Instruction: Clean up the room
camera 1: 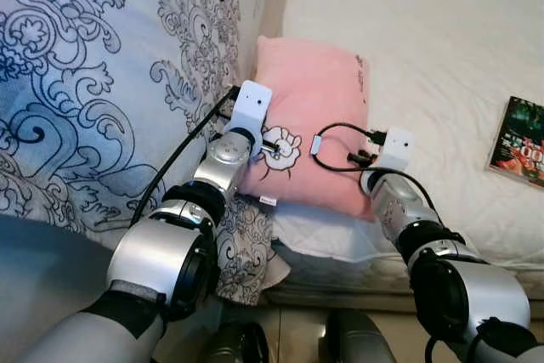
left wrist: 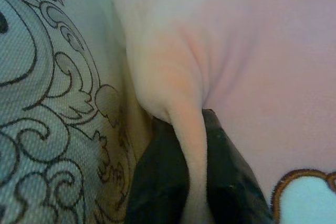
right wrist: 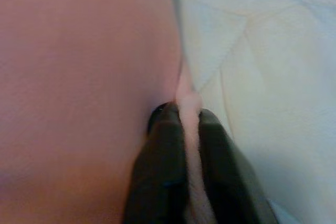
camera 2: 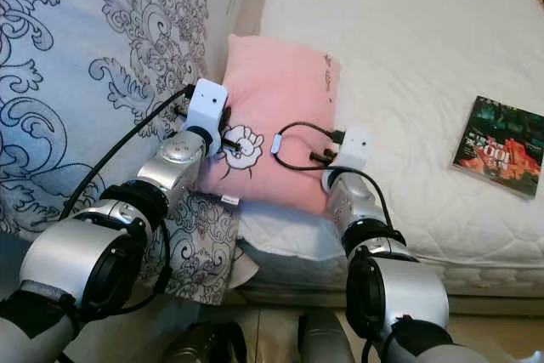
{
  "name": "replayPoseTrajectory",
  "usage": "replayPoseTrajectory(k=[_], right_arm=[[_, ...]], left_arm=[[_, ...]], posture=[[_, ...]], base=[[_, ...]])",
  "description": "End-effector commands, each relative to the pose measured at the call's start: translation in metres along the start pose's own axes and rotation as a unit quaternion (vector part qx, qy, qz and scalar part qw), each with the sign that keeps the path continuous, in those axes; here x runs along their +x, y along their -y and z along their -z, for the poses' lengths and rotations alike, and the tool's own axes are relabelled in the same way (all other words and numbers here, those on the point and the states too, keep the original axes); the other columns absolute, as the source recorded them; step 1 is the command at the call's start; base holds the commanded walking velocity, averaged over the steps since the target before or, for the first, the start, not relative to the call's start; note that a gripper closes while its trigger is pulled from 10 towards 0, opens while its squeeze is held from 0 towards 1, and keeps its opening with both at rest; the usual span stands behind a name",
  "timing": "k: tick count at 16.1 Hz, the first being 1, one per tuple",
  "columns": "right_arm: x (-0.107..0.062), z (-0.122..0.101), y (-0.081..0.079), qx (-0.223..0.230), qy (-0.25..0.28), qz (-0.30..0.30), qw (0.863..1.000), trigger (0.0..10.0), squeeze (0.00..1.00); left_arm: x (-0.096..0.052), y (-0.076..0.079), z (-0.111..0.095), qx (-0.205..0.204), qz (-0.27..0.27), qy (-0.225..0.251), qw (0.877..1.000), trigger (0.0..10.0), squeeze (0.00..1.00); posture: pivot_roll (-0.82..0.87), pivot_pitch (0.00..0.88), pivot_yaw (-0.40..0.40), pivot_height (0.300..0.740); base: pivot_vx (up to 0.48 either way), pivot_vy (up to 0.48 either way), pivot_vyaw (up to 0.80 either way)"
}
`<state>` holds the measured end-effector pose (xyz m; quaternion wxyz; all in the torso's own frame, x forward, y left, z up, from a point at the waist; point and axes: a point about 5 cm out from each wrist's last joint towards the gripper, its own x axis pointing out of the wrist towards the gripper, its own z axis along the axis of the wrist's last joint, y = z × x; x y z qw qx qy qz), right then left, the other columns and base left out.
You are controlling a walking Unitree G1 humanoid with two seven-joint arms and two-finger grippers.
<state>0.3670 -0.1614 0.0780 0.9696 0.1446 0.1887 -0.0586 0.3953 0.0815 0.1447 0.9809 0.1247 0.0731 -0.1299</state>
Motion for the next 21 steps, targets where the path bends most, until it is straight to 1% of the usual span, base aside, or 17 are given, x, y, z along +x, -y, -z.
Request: replayPoseTrajectory(k=[1, 5, 6, 7, 8, 10, 12, 13, 14, 15, 16, 17, 18, 19, 20, 21], right_arm=[[-0.001, 0.008, 0.007, 0.013, -0.023, 0.024, 0.999, 10.0, 1.00], [-0.001, 0.008, 0.007, 0.013, -0.023, 0.024, 0.999, 10.0, 1.00], [-0.001, 0.009, -0.002, 0.025, -0.020, 0.014, 0.999, 10.0, 1.00], [-0.001, 0.007, -0.014, 0.047, -0.012, -0.001, 0.999, 10.0, 1.00], [0.000, 0.005, -0.020, 0.058, -0.004, -0.009, 0.998, 10.0, 1.00], [-0.001, 0.000, -0.027, 0.057, 0.016, -0.015, 0.998, 10.0, 1.00], [-0.003, -0.008, -0.034, 0.029, 0.061, -0.023, 0.997, 10.0, 1.00], [-0.004, -0.009, -0.034, 0.015, 0.074, -0.024, 0.997, 10.0, 1.00], [-0.008, -0.011, -0.030, -0.016, 0.106, -0.022, 0.994, 10.0, 1.00], [-0.013, -0.013, -0.023, -0.045, 0.136, -0.015, 0.990, 10.0, 1.00], [-0.023, -0.015, -0.013, -0.075, 0.172, -0.008, 0.982, 10.0, 1.00], [-0.034, -0.008, -0.008, -0.083, 0.177, -0.015, 0.981, 10.0, 1.00], [-0.047, 0.010, -0.003, -0.071, 0.154, -0.018, 0.985, 10.0, 1.00], [-0.052, 0.016, -0.001, -0.070, 0.149, -0.016, 0.986, 10.0, 1.00], [-0.073, 0.029, 0.009, -0.077, 0.156, -0.007, 0.985, 10.0, 1.00], [-0.085, 0.033, 0.016, -0.079, 0.168, 0.004, 0.983, 10.0, 1.00]], left_arm=[[0.000, -0.019, -0.004, 0.008, -0.037, 0.009, 0.999, 10.0, 1.00], [0.000, -0.019, -0.004, 0.008, -0.037, 0.009, 0.999, 10.0, 1.00], [0.001, -0.024, -0.022, 0.021, -0.041, 0.047, 0.998, 10.0, 1.00], [0.002, -0.031, -0.046, 0.036, -0.048, 0.102, 0.993, 10.0, 1.00], [0.001, -0.034, -0.058, 0.046, -0.055, 0.132, 0.989, 10.0, 1.00], [-0.001, -0.038, -0.066, 0.049, -0.060, 0.156, 0.985, 10.0, 1.00], [-0.005, -0.044, -0.076, 0.072, -0.060, 0.195, 0.976, 10.0, 1.00], [-0.006, -0.046, -0.076, 0.068, -0.059, 0.202, 0.975, 10.0, 1.00], [-0.010, -0.047, -0.072, 0.051, -0.053, 0.213, 0.974, 10.0, 1.00], [-0.014, -0.044, -0.062, 0.034, -0.047, 0.217, 0.975, 10.0, 1.00], [-0.022, -0.041, -0.044, 0.016, -0.045, 0.213, 0.976, 10.0, 1.00], [-0.034, -0.036, -0.023, 0.014, -0.042, 0.203, 0.978, 10.0, 1.00], [-0.048, -0.033, 0.002, 0.004, -0.040, 0.177, 0.983, 10.0, 1.00], [-0.052, -0.032, 0.011, 0.001, -0.036, 0.164, 0.986, 10.0, 1.00], [-0.070, -0.029, 0.028, 0.012, -0.025, 0.151, 0.988, 10.0, 1.00], [-0.079, -0.026, 0.037, 0.012, -0.018, 0.142, 0.990, 10.0, 1.00]], posture=[[-0.19, 0.225, 0.124, 0.723], [-0.19, 0.225, 0.124, 0.723], [-0.19, 0.218, 0.122, 0.723], [-0.19, 0.216, 0.122, 0.723], [-0.19, 0.208, 0.118, 0.723], [-0.19, 0.198, 0.112, 0.723], [-0.19, 0.155, 0.108, 0.723], [-0.18, 0.141, 0.107, 0.723], [-0.18, 0.110, 0.104, 0.723], [-0.18, 0.068, 0.103, 0.723], [-0.17, 0.029, 0.105, 0.723], [-0.17, 0.000, 0.104, 0.723], [-0.17, 0.000, 0.101, 0.723], [-0.15, 0.000, 0.097, 0.723], [-0.14, 0.000, 0.092, 0.723], [-0.14, 0.000, 0.090, 0.723]], base=[[0.000, 0.000, 0.00], [0.000, 0.000, 0.00], [0.000, 0.000, 0.00], [0.000, 0.000, 0.00], [0.000, 0.000, 0.00], [0.000, 0.000, 0.00], [0.000, 0.000, 0.00], [0.000, 0.000, 0.00], [0.000, 0.000, 0.00], [0.000, 0.000, 0.00], [0.000, 0.000, 0.00], [0.000, 0.000, 0.00], [0.000, 0.000, 0.00], [0.000, 0.000, 0.00], [0.000, 0.000, 0.00], [0.000, 0.000, 0.00]])
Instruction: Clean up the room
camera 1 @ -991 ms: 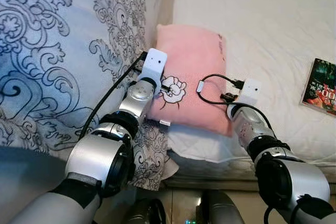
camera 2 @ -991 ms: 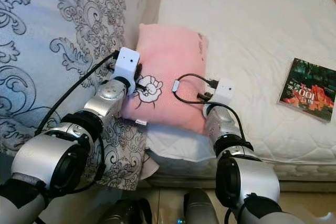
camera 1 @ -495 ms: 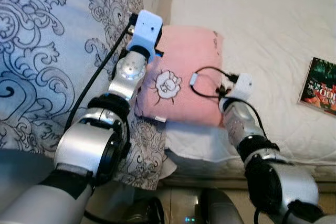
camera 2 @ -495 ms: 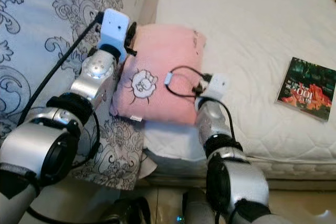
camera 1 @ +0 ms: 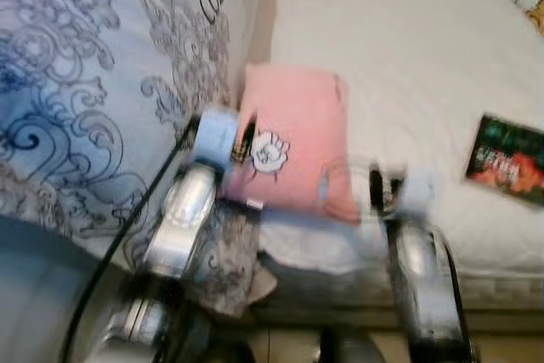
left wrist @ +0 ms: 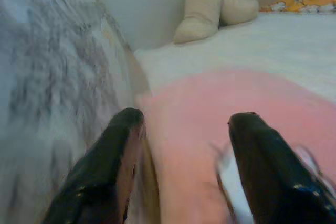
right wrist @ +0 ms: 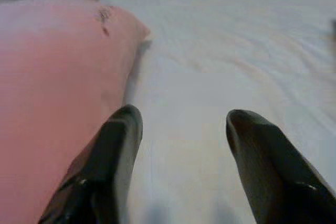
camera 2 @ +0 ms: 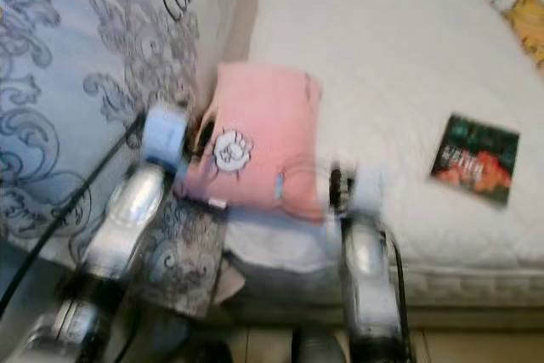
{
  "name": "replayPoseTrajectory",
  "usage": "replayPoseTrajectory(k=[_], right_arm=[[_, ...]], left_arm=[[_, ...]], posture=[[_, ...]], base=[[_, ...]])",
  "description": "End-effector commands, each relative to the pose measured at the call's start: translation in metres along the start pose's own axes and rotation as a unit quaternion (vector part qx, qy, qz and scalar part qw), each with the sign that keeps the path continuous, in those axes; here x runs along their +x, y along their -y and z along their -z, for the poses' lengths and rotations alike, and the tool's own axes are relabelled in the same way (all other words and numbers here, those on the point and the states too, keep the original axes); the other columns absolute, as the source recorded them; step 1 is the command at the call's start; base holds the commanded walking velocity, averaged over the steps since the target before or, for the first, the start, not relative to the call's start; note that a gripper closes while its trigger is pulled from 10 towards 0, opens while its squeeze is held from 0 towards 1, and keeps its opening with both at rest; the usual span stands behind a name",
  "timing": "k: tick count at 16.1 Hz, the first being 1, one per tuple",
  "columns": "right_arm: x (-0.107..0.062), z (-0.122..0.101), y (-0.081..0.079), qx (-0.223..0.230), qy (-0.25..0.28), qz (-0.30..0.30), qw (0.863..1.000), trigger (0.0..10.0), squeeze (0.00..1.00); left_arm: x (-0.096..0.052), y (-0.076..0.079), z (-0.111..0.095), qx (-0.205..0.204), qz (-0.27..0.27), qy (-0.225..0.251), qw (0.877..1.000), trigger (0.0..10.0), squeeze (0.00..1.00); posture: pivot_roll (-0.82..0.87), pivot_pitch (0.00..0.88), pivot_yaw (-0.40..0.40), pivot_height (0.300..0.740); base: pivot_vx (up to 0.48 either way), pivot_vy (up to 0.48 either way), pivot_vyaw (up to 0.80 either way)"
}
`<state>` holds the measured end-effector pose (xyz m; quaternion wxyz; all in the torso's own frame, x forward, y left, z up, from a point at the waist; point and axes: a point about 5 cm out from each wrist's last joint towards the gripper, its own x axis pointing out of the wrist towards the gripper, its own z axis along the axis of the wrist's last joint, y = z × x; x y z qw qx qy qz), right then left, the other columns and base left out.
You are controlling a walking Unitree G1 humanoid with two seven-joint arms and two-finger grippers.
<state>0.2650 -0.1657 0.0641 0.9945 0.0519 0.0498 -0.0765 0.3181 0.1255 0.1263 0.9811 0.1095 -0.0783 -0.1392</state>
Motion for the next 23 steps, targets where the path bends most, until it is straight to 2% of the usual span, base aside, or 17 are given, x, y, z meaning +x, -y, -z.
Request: replayPoseTrajectory(k=[1, 2, 3, 4, 5, 7, 10, 14, 17, 21, 23], right_arm=[[-0.003, -0.020, 0.004, -0.033, 0.056, 0.006, 0.998, 10.0, 1.00], [-0.012, -0.030, 0.011, -0.078, 0.085, 0.002, 0.993, 10.0, 1.00], [-0.010, -0.033, 0.012, -0.099, 0.088, -0.003, 0.991, 10.0, 1.00], [-0.004, -0.036, 0.012, -0.105, 0.087, 0.009, 0.991, 10.0, 0.00], [0.002, -0.038, 0.009, -0.094, 0.082, 0.014, 0.992, 10.0, 0.00], [0.009, -0.040, 0.005, -0.090, 0.082, 0.021, 0.992, 10.0, 0.00], [0.008, -0.037, 0.002, -0.096, 0.070, 0.018, 0.993, 10.0, 0.00], [0.008, -0.034, 0.001, -0.104, 0.062, 0.013, 0.993, 10.0, 0.00], [0.008, -0.034, -0.002, -0.109, 0.066, 0.004, 0.992, 10.0, 0.00], [0.010, -0.035, -0.003, -0.112, 0.063, 0.002, 0.992, 10.0, 0.00], [0.008, -0.036, -0.004, -0.122, 0.069, 0.000, 0.990, 10.0, 0.00]], left_arm=[[-0.009, -0.006, 0.000, -0.012, -0.004, -0.006, 1.000, 10.0, 1.00], [-0.021, -0.002, -0.002, -0.062, -0.002, 0.002, 0.998, 10.0, 1.00], [-0.022, 0.001, -0.008, -0.100, 0.012, 0.026, 0.995, 10.0, 1.00], [-0.017, 0.000, -0.011, -0.086, -0.009, 0.040, 0.995, 10.0, 0.00], [-0.011, 0.003, -0.009, -0.079, -0.025, 0.028, 0.996, 10.0, 0.00], [-0.008, 0.001, -0.003, -0.114, -0.056, 0.000, 0.992, 10.0, 0.00], [-0.013, 0.006, 0.003, -0.112, -0.033, -0.019, 0.993, 10.0, 0.00], [-0.005, 0.010, -0.002, -0.117, -0.014, -0.008, 0.993, 10.0, 0.00], [-0.007, 0.006, 0.001, -0.120, -0.016, -0.010, 0.993, 10.0, 0.00], [-0.010, 0.017, -0.007, -0.125, 0.020, 0.018, 0.992, 10.0, 0.00], [-0.010, 0.017, -0.007, -0.126, 0.019, 0.018, 0.992, 10.0, 0.00]], posture=[[-0.14, 0.000, 0.085, 0.723], [-0.15, 0.000, 0.085, 0.723], [-0.15, 0.000, 0.082, 0.723], [-0.15, 0.000, 0.081, 0.723], [-0.16, 0.000, 0.085, 0.723], [-0.18, 0.000, 0.097, 0.723], [-0.19, 0.000, 0.101, 0.723], [-0.20, 0.000, 0.110, 0.723], [-0.20, 0.000, 0.117, 0.723], [-0.20, 0.000, 0.116, 0.723], [-0.20, 0.000, 0.115, 0.723]], base=[[0.000, 0.000, 0.00], [0.000, 0.000, 0.00], [0.000, 0.000, 0.00], [0.345, -0.330, 0.00], [0.352, -0.322, 0.00], [0.343, -0.332, 0.00], [0.342, -0.333, 0.00], [0.341, -0.334, 0.00], [0.340, -0.335, 0.00], [0.278, -0.386, 0.00], [0.249, -0.407, -0.71]])
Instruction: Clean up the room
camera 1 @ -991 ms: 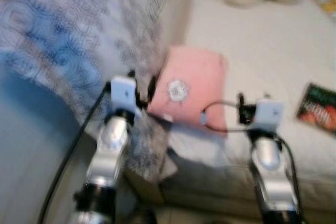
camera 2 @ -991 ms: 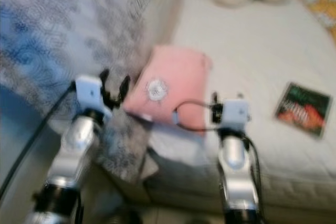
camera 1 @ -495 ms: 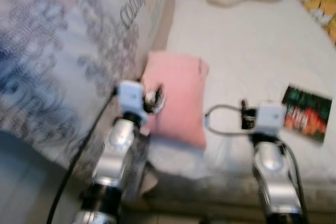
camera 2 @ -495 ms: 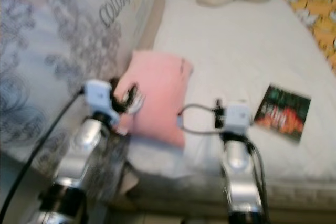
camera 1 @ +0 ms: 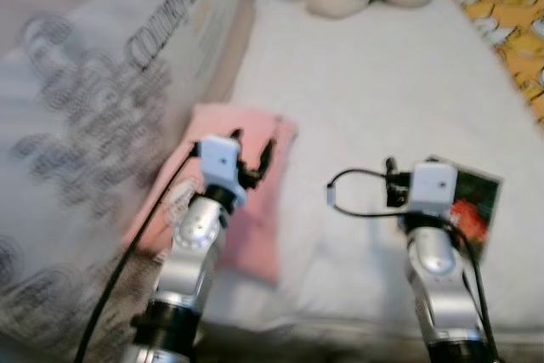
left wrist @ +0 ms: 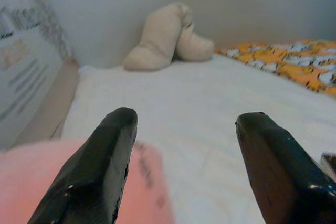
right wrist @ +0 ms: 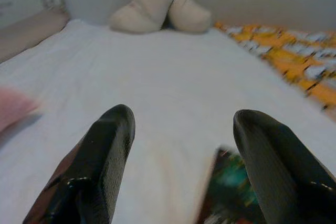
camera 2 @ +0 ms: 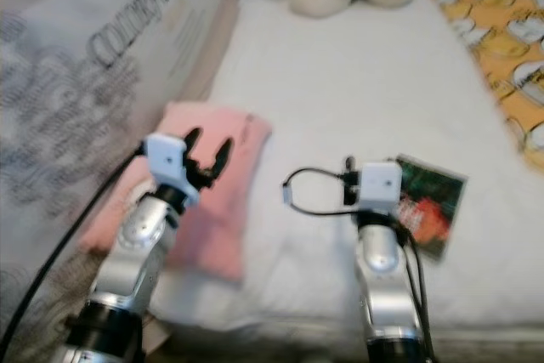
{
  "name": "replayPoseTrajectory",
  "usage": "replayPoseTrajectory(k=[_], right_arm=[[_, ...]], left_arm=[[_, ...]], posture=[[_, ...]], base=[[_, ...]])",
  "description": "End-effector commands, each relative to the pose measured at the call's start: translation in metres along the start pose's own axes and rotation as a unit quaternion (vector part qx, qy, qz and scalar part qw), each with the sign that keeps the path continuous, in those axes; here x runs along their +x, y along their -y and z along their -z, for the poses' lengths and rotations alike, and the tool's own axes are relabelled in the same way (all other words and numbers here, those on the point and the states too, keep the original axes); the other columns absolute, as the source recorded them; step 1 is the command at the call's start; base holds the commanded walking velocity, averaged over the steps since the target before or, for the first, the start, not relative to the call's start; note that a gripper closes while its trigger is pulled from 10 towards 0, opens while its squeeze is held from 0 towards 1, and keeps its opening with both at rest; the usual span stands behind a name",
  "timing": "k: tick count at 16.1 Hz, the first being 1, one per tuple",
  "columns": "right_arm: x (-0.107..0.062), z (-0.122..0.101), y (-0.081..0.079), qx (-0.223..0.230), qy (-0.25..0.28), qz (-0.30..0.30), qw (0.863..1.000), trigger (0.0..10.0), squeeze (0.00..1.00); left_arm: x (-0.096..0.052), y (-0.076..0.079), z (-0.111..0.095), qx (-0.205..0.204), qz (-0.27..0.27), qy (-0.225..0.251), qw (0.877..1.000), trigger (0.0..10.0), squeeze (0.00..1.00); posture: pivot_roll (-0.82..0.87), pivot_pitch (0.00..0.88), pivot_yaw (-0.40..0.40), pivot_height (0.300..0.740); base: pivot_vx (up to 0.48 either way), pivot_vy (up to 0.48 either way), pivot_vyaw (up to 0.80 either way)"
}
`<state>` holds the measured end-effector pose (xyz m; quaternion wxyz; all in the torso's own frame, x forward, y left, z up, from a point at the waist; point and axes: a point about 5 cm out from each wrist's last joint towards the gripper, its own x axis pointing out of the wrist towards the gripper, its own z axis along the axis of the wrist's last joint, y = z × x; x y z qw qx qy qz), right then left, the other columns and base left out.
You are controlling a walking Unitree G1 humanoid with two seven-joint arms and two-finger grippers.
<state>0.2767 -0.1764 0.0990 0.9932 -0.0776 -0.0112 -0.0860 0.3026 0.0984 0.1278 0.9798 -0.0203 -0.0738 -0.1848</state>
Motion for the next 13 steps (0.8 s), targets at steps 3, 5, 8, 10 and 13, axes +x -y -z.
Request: replayPoseTrajectory(k=[3, 5, 8, 10, 13], right_arm=[[-0.003, -0.003, -0.013, 0.010, 0.004, -0.023, 1.000, 10.0, 0.00], [-0.001, -0.005, -0.013, 0.010, 0.007, -0.024, 1.000, 10.0, 0.00], [0.000, -0.005, -0.008, 0.015, 0.005, -0.012, 1.000, 10.0, 0.00], [-0.003, 0.007, -0.001, 0.057, -0.041, 0.011, 0.997, 10.0, 0.00], [0.006, 0.044, 0.004, 0.136, -0.145, 0.015, 0.980, 10.0, 0.00]], left_arm=[[-0.006, -0.013, -0.004, 0.000, -0.025, 0.011, 1.000, 10.0, 0.00], [-0.006, -0.013, -0.006, -0.002, -0.027, 0.016, 0.999, 10.0, 0.00], [-0.006, -0.011, -0.011, -0.001, -0.027, 0.024, 0.999, 10.0, 0.00], [-0.006, -0.009, -0.012, 0.001, -0.023, 0.025, 0.999, 10.0, 0.00], [0.004, -0.019, -0.008, 0.022, -0.040, 0.003, 0.999, 10.0, 0.00]], posture=[[-0.20, 0.000, 0.114, 0.715], [-0.20, 0.000, 0.113, 0.715], [-0.19, 0.000, 0.110, 0.715], [-0.19, 0.000, 0.106, 0.715], [-0.20, 0.000, 0.112, 0.715]], base=[[0.000, -0.431, -0.16], [0.000, -0.446, 0.00], [0.000, -0.446, 0.00], [0.000, -0.446, 0.00], [0.000, -0.149, 0.00]])
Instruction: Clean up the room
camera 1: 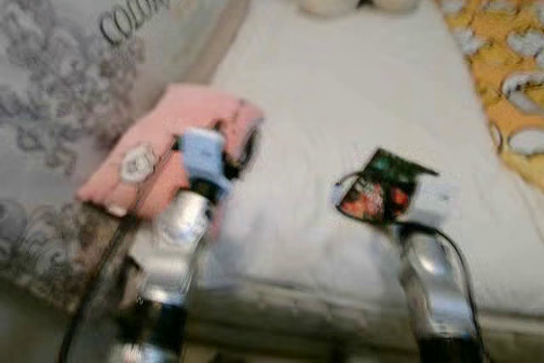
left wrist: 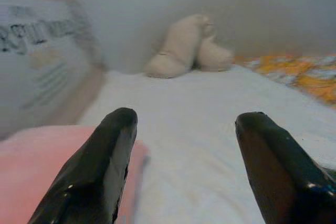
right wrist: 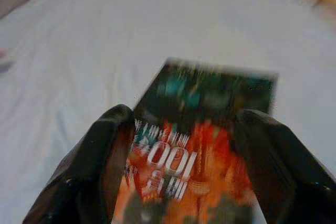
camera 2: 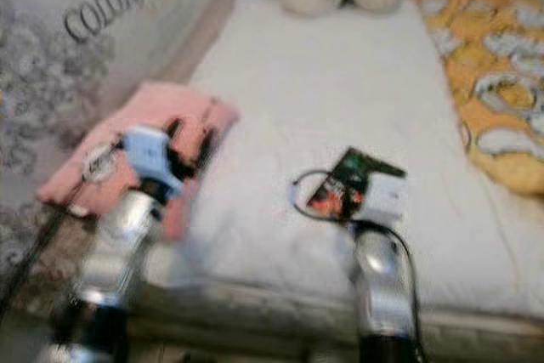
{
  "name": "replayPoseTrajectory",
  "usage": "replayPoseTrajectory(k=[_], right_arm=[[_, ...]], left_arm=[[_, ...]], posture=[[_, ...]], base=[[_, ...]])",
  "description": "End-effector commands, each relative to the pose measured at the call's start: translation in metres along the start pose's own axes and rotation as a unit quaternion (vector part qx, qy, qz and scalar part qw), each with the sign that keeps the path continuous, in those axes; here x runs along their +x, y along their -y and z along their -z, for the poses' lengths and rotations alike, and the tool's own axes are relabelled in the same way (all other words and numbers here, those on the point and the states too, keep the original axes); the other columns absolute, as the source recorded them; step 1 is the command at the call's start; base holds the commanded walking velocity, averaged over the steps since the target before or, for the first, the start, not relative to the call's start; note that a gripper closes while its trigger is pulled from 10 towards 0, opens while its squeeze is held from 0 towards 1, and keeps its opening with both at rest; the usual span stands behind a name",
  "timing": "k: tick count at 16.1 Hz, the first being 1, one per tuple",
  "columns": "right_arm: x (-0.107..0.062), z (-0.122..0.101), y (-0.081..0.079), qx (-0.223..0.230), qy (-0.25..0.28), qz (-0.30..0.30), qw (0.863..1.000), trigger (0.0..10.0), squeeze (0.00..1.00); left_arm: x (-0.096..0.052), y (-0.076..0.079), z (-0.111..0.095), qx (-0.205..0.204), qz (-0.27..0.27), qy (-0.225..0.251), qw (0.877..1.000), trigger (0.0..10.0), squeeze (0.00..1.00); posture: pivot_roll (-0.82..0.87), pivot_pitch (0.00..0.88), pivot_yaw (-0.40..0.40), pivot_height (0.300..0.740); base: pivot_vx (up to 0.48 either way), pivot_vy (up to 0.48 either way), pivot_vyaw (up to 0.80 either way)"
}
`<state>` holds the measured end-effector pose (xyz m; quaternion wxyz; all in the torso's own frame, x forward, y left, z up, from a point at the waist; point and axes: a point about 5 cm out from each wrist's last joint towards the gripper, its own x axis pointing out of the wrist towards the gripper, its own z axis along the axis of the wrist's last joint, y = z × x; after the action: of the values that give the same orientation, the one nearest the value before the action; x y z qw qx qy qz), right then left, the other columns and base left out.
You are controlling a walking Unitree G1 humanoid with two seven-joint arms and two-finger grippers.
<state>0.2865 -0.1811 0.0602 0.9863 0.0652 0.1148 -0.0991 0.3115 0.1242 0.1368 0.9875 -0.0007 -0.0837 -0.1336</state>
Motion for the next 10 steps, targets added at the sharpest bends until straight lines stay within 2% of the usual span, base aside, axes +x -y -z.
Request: replayPoseTrajectory(k=[1, 3, 5, 8, 10], right_arm=[[0.012, 0.011, 0.014, 0.040, -0.038, 0.023, 0.998, 10.0, 0.00], [0.021, 0.012, 0.019, 0.046, -0.049, 0.038, 0.997, 10.0, 0.00], [0.026, 0.009, 0.011, 0.043, -0.049, 0.031, 0.997, 10.0, 0.00], [0.036, 0.016, 0.006, 0.107, -0.076, 0.037, 0.991, 10.0, 0.00], [0.037, 0.021, 0.004, 0.131, -0.089, 0.035, 0.987, 10.0, 0.00]], left_arm=[[0.010, 0.003, -0.003, 0.008, 0.004, -0.004, 1.000, 10.0, 0.00], [0.016, -0.001, -0.009, 0.026, 0.003, -0.001, 1.000, 10.0, 0.00], [0.020, -0.006, -0.015, 0.034, 0.007, 0.005, 0.999, 10.0, 0.00], [0.015, -0.010, -0.013, 0.034, 0.004, -0.001, 0.999, 10.0, 0.00], [0.011, -0.011, -0.011, 0.035, 0.002, -0.008, 0.999, 10.0, 0.00]], posture=[[-0.18, 0.000, 0.122, 0.715], [-0.16, 0.002, 0.123, 0.715], [-0.16, 0.024, 0.137, 0.715], [-0.13, 0.048, 0.149, 0.715], [-0.12, 0.069, 0.152, 0.715]], base=[[0.000, 0.000, 0.00], [0.000, 0.000, 0.00], [0.000, 0.000, 0.00], [0.000, 0.000, 0.00], [0.000, 0.000, 0.00]])
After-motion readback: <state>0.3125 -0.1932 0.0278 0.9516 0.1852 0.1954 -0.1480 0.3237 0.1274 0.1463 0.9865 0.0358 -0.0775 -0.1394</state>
